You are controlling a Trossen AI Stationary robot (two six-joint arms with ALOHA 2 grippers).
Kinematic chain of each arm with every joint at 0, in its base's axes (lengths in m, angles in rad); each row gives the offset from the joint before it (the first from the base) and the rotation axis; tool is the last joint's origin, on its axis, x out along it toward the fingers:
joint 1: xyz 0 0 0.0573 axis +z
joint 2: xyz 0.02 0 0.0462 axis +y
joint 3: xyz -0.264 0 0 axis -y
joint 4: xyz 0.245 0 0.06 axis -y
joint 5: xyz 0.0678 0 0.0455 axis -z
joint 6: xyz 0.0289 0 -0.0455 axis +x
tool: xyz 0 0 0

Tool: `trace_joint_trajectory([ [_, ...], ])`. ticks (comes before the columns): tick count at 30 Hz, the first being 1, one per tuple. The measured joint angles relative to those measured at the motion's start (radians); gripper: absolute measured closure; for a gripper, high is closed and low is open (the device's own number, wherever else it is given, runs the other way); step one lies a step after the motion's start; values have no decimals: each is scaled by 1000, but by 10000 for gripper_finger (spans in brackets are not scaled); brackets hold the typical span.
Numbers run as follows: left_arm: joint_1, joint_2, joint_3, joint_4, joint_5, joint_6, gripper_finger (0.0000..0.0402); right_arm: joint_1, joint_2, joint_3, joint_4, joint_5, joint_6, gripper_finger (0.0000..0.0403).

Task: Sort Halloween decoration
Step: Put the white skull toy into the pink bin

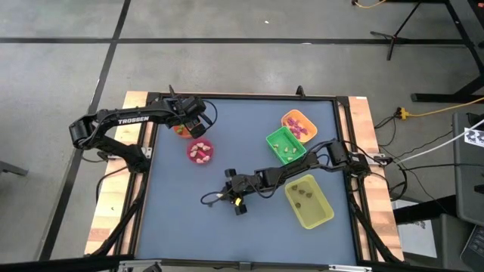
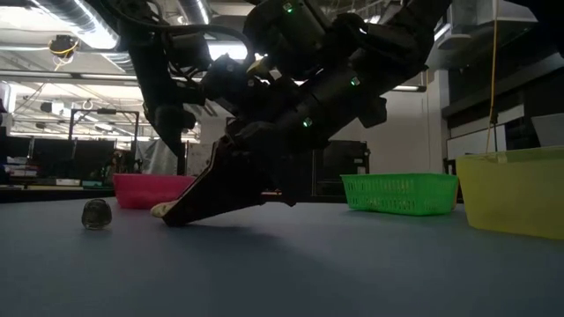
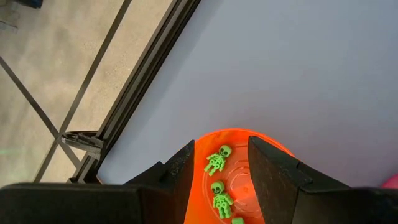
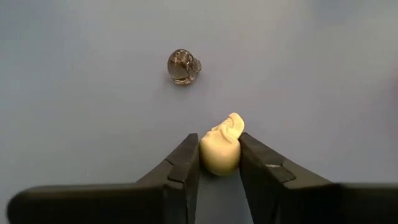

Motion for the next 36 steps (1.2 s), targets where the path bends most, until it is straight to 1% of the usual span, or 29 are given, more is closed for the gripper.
trace_joint_trajectory([
  [3,0,0,0,0,0,0,268,-2,0,9,4,9,0,298],
  [8,0,0,0,0,0,12,268,-15,1,67,13,69,-8,304],
  [16,0,0,0,0,-11,56,268,-98,1,154,10,156,-8,311],
  [22,0,0,0,2,-12,57,268,-189,1,175,10,119,-7,309],
  [26,0,0,1,7,-12,57,268,-237,1,175,11,55,4,309],
  [32,0,0,1,8,-12,52,268,-257,1,175,20,21,2,306],
  [36,0,0,1,8,-12,52,268,-255,1,175,19,12,1,283],
])
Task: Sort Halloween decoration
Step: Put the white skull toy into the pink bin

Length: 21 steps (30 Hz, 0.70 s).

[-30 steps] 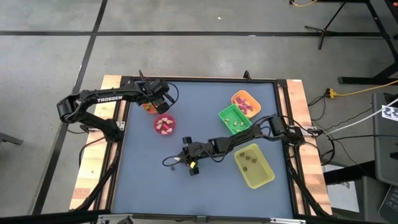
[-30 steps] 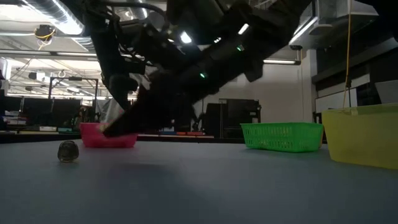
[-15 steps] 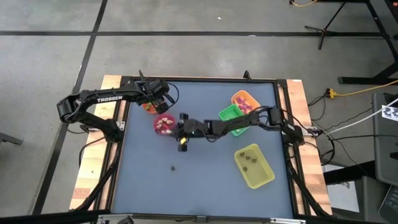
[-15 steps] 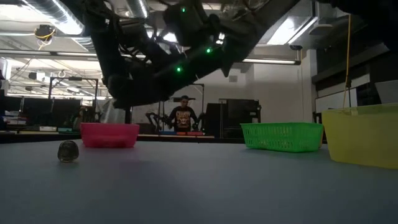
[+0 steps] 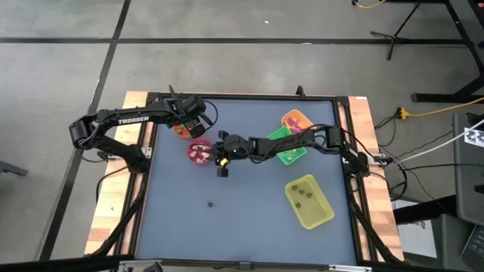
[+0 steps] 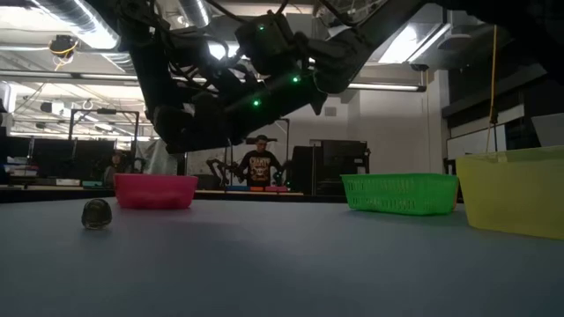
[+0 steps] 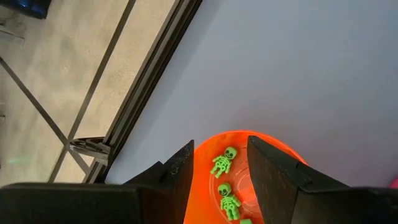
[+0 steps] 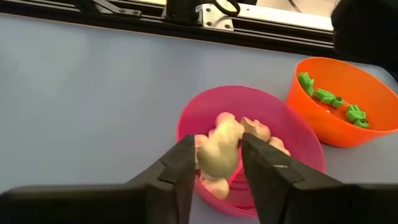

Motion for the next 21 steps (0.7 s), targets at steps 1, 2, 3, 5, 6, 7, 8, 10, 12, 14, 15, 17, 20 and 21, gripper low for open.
trace_joint_trajectory([
  [1,0,0,0,0,0,0,268,0,0,0,0,1,0,274],
  [2,0,0,0,0,0,0,268,-1,0,0,0,2,0,264],
  [3,0,0,0,0,0,0,268,-1,0,0,0,7,0,255],
  [5,0,0,0,0,0,0,268,-1,0,0,0,37,0,236],
  [6,0,0,0,0,0,0,268,-1,0,0,0,54,0,229],
  [7,0,0,0,0,0,0,268,-1,0,0,-1,68,0,221],
  [8,0,0,0,0,0,0,268,-1,0,0,-1,76,0,215],
  [10,0,0,0,0,0,0,268,-1,0,0,-1,78,0,207],
  [12,-2,0,0,14,0,0,268,0,0,0,-3,81,-1,202],
  [14,-12,0,0,51,2,6,268,0,0,0,-3,81,-1,201],
  [15,-19,0,4,62,4,18,268,0,0,0,-3,81,-1,201],
  [17,-35,0,30,53,8,42,268,0,0,0,-4,81,-1,202],
  [20,-64,0,93,10,8,59,268,-1,-14,0,-60,81,-1,203],
  [21,-73,0,117,-18,8,59,268,-1,-23,0,-84,82,-1,203],
])
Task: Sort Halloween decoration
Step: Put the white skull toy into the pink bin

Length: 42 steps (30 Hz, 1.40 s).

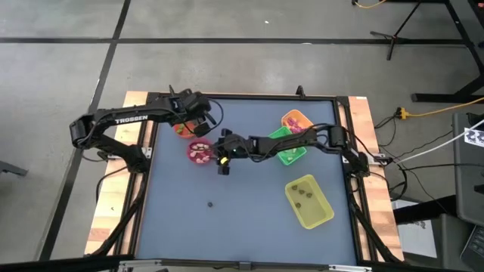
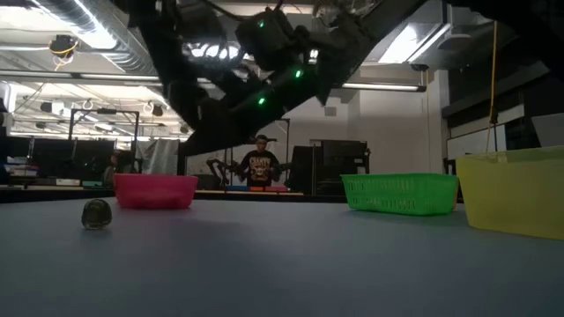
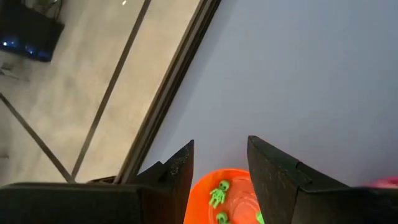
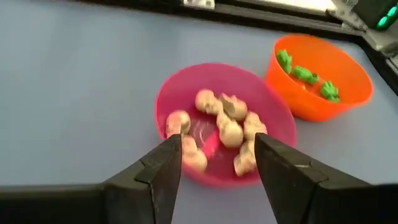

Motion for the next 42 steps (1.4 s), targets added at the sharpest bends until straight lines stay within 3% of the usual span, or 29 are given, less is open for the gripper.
trace_joint_trajectory([
  [9,-108,-43,202,-248,30,-30,268,0,-214,0,-385,10,-32,203],
  [14,-183,-160,208,-265,204,-141,268,0,-379,0,-655,56,-47,204],
  [19,-272,-241,208,-268,384,-255,268,1,-521,0,-800,97,-46,204],
  [24,-381,-236,208,-307,397,-399,268,1,-618,0,-916,98,2,203],
  [28,-486,-202,189,-325,399,-403,268,1,-683,0,-1018,97,40,203],
  [35,-646,-157,54,-178,428,-393,268,1,-772,0,-1172,115,86,203],
  [42,-755,-115,-118,199,428,-392,268,0,-793,0,-1179,169,86,203],
])
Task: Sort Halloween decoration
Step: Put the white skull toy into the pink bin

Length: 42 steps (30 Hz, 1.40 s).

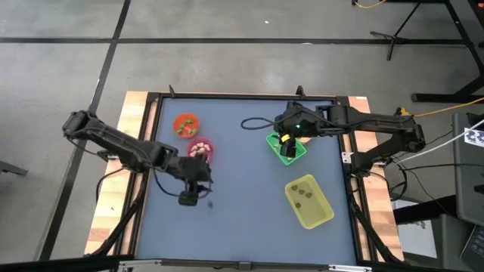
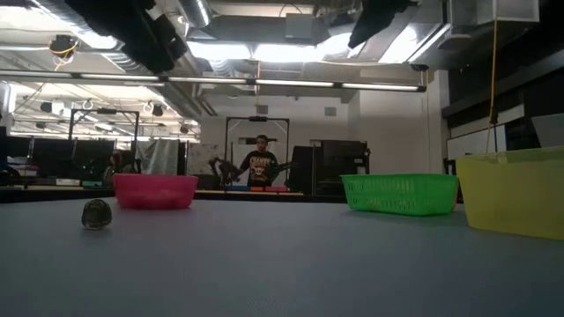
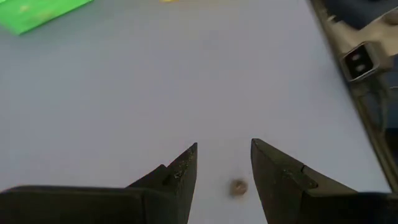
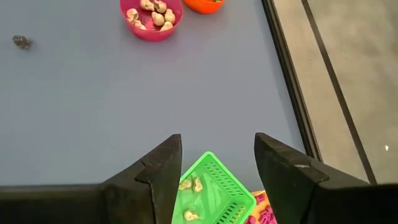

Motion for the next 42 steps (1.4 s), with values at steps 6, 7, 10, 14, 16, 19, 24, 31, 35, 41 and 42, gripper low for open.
trace_joint_trajectory([
  [6,-72,42,-130,265,18,0,268,0,4,0,-3,-19,1,203],
  [7,-81,49,-145,293,19,0,268,0,4,0,-3,-22,2,203],
  [10,-102,75,-183,340,19,0,268,0,8,0,-3,-28,2,203],
  [14,-117,121,-208,359,13,0,268,0,11,0,-2,-28,2,203],
  [16,-117,147,-219,372,14,0,268,0,12,0,-3,-28,2,203],
  [19,-117,189,-224,379,13,9,268,0,14,0,-3,-28,2,203],
  [24,-117,265,-224,397,16,73,268,0,14,0,-3,-28,2,203],
  [31,-116,348,-224,451,35,106,268,0,14,0,-4,-28,1,203],
  [35,-116,377,-224,451,36,105,268,0,14,0,-4,-29,1,203],
  [41,-116,399,-222,455,42,106,269,0,14,0,-4,-29,1,203],
  [42,-116,399,-222,455,42,106,270,0,14,0,-4,-29,1,203],
])
